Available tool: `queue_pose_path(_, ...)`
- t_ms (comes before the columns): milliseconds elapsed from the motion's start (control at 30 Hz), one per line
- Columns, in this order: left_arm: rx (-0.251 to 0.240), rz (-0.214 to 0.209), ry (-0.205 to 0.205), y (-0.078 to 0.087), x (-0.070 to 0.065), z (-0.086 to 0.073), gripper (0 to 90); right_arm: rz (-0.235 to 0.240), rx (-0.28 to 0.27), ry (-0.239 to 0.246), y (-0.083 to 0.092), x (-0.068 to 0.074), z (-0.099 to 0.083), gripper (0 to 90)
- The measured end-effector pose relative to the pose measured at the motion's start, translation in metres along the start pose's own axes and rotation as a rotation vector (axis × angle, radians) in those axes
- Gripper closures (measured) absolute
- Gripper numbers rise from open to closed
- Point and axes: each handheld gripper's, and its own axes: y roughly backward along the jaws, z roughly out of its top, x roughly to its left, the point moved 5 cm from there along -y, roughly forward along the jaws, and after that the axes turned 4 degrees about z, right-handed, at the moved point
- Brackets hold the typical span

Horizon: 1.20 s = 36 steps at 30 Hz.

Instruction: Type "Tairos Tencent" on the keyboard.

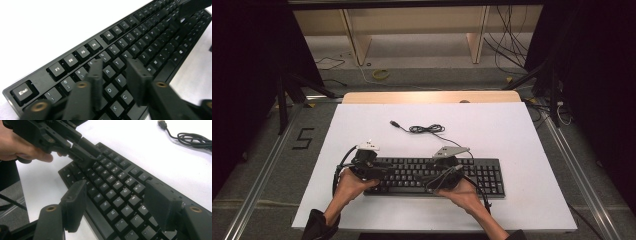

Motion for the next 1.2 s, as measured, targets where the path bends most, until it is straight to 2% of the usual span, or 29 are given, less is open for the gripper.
queue_pose_path(233,-0.045,-0.012,0.014,0.009,-0.002,-0.001,47.7,-0.003,0.002,-0.002,-0.002,-0.001,0.000,38.3)
queue_pose_path(433,-0.077,-0.022,0.015,0.014,-0.003,-0.004,39.9,0.003,0.009,0.000,-0.005,-0.001,-0.001,43.0)
queue_pose_path(633,-0.104,-0.022,0.026,0.018,-0.004,-0.005,36.5,0.012,0.021,-0.001,-0.010,0.000,0.000,51.0)
queue_pose_path(1200,-0.125,-0.029,0.022,0.022,-0.005,-0.010,32.2,0.031,0.076,0.012,-0.026,-0.001,-0.001,74.5)
